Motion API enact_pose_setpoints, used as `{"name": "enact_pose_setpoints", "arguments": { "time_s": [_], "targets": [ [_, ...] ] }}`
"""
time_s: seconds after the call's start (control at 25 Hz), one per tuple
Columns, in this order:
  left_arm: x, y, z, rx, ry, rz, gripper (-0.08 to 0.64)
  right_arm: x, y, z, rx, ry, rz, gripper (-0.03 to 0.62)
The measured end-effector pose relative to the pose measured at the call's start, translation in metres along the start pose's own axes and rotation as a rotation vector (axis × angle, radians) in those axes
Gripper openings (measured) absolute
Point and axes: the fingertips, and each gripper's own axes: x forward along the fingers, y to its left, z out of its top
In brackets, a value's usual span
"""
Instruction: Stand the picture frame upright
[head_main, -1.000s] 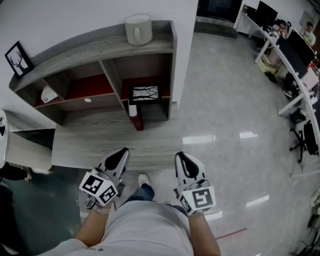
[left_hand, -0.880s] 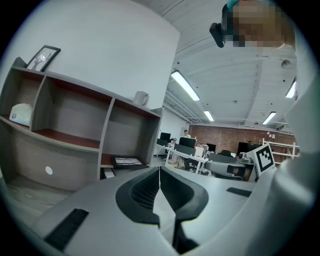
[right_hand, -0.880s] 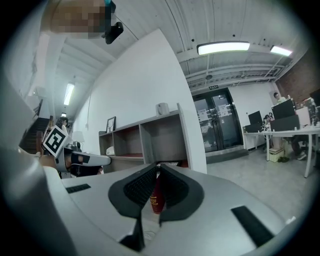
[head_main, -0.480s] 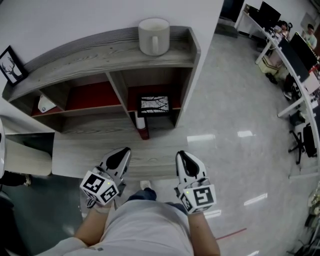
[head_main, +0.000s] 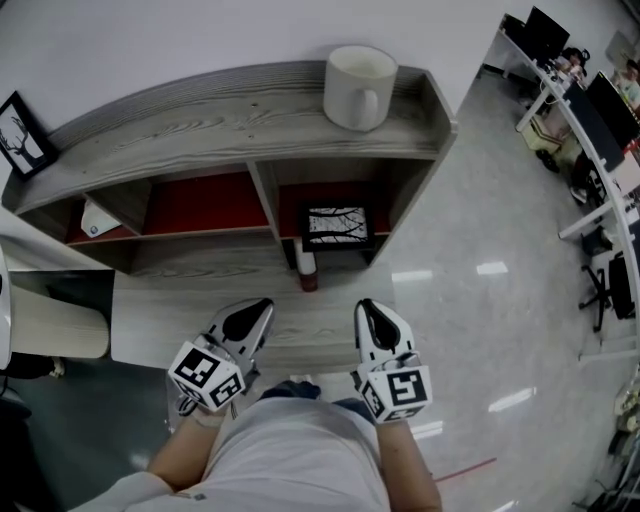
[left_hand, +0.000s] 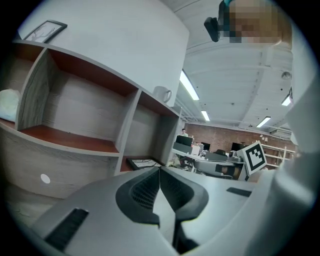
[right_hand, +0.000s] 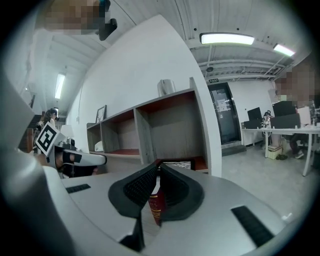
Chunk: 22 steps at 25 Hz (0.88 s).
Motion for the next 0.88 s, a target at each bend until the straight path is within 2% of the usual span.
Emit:
{"name": "enact_pose_setpoints", "arguments": {
  "time_s": [0.32,0.64,0.72,0.88],
  "targets": [
    [-0.01,0.027,0.002,-0.009,0.002,0.008,0.017,0.038,0.005,-0.013,0.099,0.017,-0.012,0.032],
    [-0.02,0.033,-0.001,-0.015,0.013,0.047,0.017,0.061,-0.005,-0.032,0.323,0.04,-0.015,0.032],
    [-0.021,0.032,-0.002,-0.014,0.017,0.061,0.017,0.065,-0.007,-0.036,0.399,0.032,-0.004,0.034],
    [-0.02,0.031,-0.002,-0.022,0.02,0.097,0.017,0.076,-0.015,-0.043,0.639,0.011,0.04,0.034]
  ]
}}
